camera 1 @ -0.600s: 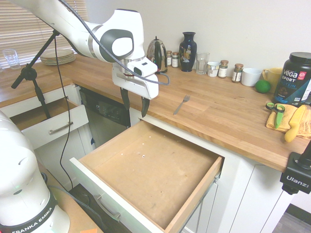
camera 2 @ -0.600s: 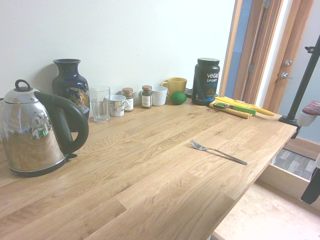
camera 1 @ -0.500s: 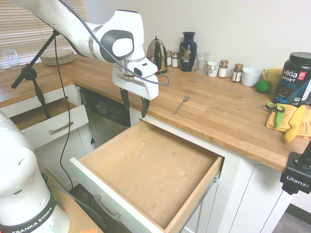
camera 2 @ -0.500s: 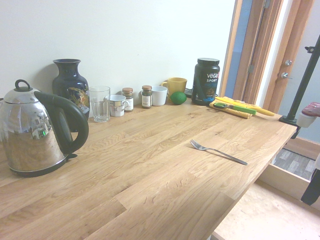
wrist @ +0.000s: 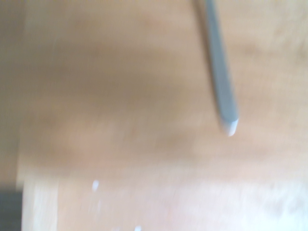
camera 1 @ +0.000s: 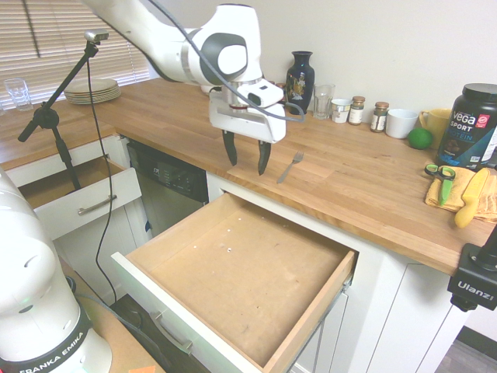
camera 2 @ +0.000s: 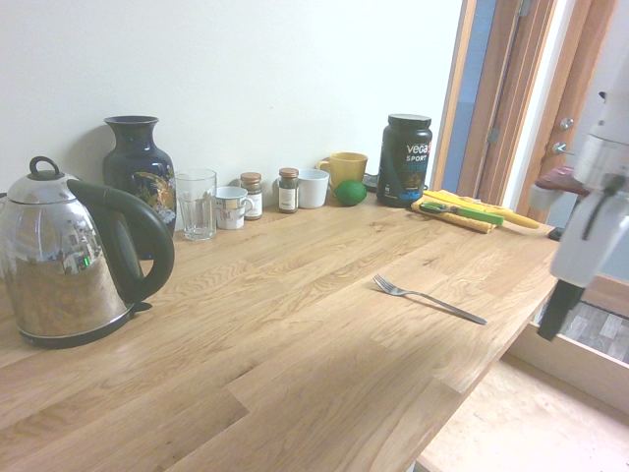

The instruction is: Put fork in the drawer

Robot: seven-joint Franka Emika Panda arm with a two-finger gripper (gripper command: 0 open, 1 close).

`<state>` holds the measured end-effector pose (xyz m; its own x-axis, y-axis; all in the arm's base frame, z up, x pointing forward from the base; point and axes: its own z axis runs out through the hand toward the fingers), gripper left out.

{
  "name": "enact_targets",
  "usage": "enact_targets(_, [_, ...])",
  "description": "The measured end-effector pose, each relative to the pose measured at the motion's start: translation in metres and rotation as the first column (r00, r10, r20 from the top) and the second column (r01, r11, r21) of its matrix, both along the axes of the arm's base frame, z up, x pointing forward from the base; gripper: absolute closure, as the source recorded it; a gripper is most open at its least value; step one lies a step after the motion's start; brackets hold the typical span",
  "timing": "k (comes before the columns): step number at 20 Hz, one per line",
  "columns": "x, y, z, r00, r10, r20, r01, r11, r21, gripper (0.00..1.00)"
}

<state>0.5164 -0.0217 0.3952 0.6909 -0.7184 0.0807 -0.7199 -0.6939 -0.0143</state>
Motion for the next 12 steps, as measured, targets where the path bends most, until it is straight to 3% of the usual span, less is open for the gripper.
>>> enact_targets(7, [0.071,-0.011,-0.006,0.995,0.102,0.002,-0.102,0.995,-0.003,0.0])
enact_targets(12, [0.105,-0.023,-0.021,0.995,0.097,0.003,-0.097,0.995,0.005,0.0])
